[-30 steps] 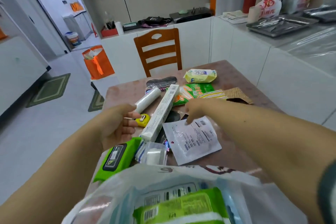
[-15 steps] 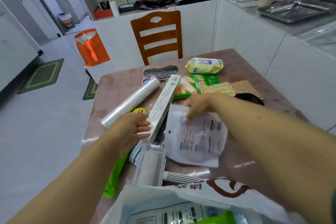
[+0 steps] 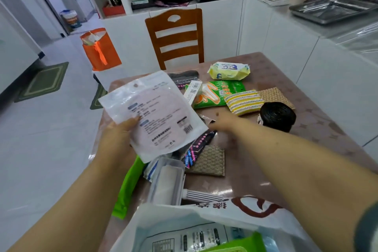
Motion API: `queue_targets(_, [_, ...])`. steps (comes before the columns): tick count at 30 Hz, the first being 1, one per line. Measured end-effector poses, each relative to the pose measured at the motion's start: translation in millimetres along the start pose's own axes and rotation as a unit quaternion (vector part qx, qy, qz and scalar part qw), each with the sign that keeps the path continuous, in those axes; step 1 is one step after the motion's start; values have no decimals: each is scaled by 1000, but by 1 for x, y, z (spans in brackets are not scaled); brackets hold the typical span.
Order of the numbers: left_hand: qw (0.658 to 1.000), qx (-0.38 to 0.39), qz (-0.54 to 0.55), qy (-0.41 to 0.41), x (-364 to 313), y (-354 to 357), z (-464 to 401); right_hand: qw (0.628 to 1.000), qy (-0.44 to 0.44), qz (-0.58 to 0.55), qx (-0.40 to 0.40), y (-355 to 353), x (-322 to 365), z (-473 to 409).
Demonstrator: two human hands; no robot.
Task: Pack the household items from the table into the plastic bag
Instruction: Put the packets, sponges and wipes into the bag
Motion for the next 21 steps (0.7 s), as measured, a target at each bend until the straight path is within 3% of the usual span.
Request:
queue_targets(2, [999,-31,31,-14,-3,-13,-4,996,51,79,7,27,-8,-8])
queue_targets(8, [989,-86,98,-64,-3,-23,-2,991,129,-23,-16,55,13,-18])
queue_targets(10, [988,-97,99,-72,-3,-25,-1,978,152,-143,-25,61,15,-21])
queue_targets(14, [986,-91,108,-92,-2,-29,1,862,208,-454,-81,54,18,-17])
queue_targets(15, [984,-91,115,-97,-1,-30,1,850,209,-467,-124,42,20,-11])
queue_targets(18, [981,-91,131,-109,4,-33,4,864,153,-421,-231,1,30,10])
queue_targets(21, [982,-86,141,-90,9,-32,2,875,48,-428,-219,-32,56,38])
Point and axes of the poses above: each hand's wrist, its own z-axis away from the middle knuckle, its own y-axis out of the palm, x = y × z, the point moved 1 cm from there along -z, towards the middle knuckle, and after that the axes turned 7 degrees about y, right-handed, at the moved point
